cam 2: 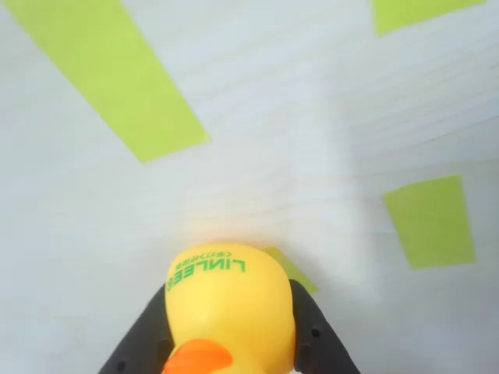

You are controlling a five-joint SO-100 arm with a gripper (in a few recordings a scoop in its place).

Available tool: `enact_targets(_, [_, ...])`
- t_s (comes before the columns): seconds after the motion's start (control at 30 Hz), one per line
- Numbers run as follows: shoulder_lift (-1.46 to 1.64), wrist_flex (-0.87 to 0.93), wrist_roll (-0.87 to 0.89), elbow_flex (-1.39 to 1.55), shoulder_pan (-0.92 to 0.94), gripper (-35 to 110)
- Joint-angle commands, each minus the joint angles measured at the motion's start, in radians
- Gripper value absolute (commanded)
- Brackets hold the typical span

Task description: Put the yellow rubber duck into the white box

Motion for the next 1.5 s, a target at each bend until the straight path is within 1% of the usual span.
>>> enact_targets(0.0, [0.488, -0.002, 0.107, 0.066, 0.132, 0])
enact_targets(0.07, [0.684, -0.011, 0.133, 0.086, 0.245, 0])
enact_targets(0.17, [0.936, -0.011, 0.144, 0.052, 0.511, 0])
enact_targets(0.23, [1.062, -0.035, 0.138, 0.038, 0.739, 0])
enact_targets(0.37, [1.213, -0.206, 0.170, 0.183, 1.252, 0])
enact_targets(0.47, [1.189, -0.357, 0.173, 0.327, 1.532, 0])
enact_targets(0.63, [0.946, -0.525, 0.009, 0.471, 1.802, 0])
enact_targets(0.7, [0.833, -0.588, -0.044, 0.482, 1.896, 0])
enact_targets(0.77, [0.706, -0.650, -0.072, 0.440, 1.968, 0])
enact_targets(0.83, [0.584, -0.673, -0.089, 0.367, 2.010, 0])
enact_targets(1.0, [0.336, -0.600, -0.135, 0.152, 2.029, 0])
enact_targets(1.07, [0.267, -0.603, -0.149, 0.114, 2.022, 0])
enact_targets(1.2, [0.225, -0.632, -0.166, 0.107, 1.996, 0])
enact_targets(1.33, [0.233, -0.591, -0.195, 0.092, 1.953, 2])
enact_targets(1.37, [0.235, -0.575, -0.212, 0.087, 1.942, 4])
enact_targets(1.43, [0.238, -0.555, -0.222, 0.086, 1.924, 14])
enact_targets(1.47, [0.239, -0.546, -0.229, 0.084, 1.916, 16])
